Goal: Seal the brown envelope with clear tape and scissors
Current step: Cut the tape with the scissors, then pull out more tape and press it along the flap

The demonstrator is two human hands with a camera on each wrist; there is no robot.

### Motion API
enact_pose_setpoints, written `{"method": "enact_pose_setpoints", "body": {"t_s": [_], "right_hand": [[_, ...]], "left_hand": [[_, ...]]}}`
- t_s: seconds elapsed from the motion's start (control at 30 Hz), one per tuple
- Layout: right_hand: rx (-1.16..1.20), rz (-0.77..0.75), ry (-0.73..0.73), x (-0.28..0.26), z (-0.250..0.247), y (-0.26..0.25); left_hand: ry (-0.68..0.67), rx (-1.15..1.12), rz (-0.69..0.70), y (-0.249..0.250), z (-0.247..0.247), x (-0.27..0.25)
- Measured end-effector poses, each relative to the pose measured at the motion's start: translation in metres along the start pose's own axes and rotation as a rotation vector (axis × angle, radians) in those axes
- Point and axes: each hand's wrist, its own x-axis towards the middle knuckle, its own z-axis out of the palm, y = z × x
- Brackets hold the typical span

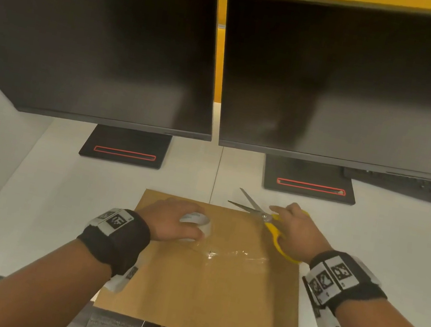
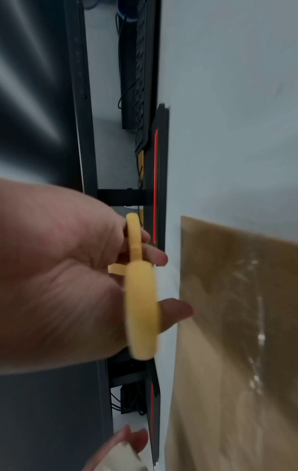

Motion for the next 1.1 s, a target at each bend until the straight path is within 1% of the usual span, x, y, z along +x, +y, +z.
{"method": "enact_pose_setpoints", "body": {"t_s": [0.1,0.17,0.23,0.33,0.37,0.4,0.43,0.47,0.57,0.63,0.7,0.77,0.87,0.93,1.0,1.1], "right_hand": [[0.051,0.038,-0.023,0.017,-0.007,-0.013],[0.034,0.029,-0.037,0.028,-0.009,-0.022],[-0.029,0.014,-0.055,0.037,-0.010,-0.030],[-0.240,0.008,-0.094,0.040,-0.009,-0.040],[-0.297,-0.002,-0.078,0.041,-0.006,-0.041],[-0.303,0.002,-0.071,0.039,-0.005,-0.043],[-0.262,-0.005,-0.048,0.038,-0.002,-0.044],[-0.174,-0.024,-0.021,0.034,0.000,-0.047],[0.222,-0.188,0.097,0.019,0.006,-0.065],[0.375,-0.319,0.080,0.008,0.004,-0.083],[0.420,-0.426,0.067,0.005,0.002,-0.097],[0.477,-0.469,0.074,0.006,-0.002,-0.103],[0.614,-0.486,0.066,0.004,-0.011,-0.107],[0.658,-0.448,0.020,0.001,-0.016,-0.111],[0.625,-0.386,-0.048,0.000,-0.017,-0.116],[0.565,-0.374,-0.125,-0.004,-0.018,-0.123]], "left_hand": [[0.037,-0.035,0.004,-0.001,-0.005,0.000],[0.057,-0.057,0.009,-0.004,-0.007,0.000],[0.064,-0.091,0.006,-0.008,-0.006,-0.001],[0.071,-0.188,0.010,-0.017,-0.003,-0.002],[0.081,-0.217,0.020,-0.019,-0.002,-0.001],[0.091,-0.256,0.024,-0.019,-0.001,-0.002],[0.101,-0.309,0.031,-0.019,0.000,-0.002],[0.111,-0.376,0.039,-0.019,0.000,-0.003],[0.145,-0.586,0.075,-0.015,0.002,-0.002],[0.175,-0.593,0.110,-0.011,0.001,0.001],[0.188,-0.539,0.147,-0.008,0.000,0.004],[0.178,-0.529,0.179,-0.007,-0.001,0.006],[0.165,-0.552,0.210,-0.008,0.000,0.009],[0.159,-0.587,0.222,-0.009,0.001,0.011],[0.152,-0.582,0.220,-0.011,0.001,0.009],[0.138,-0.564,0.231,-0.018,0.001,0.003]]}}
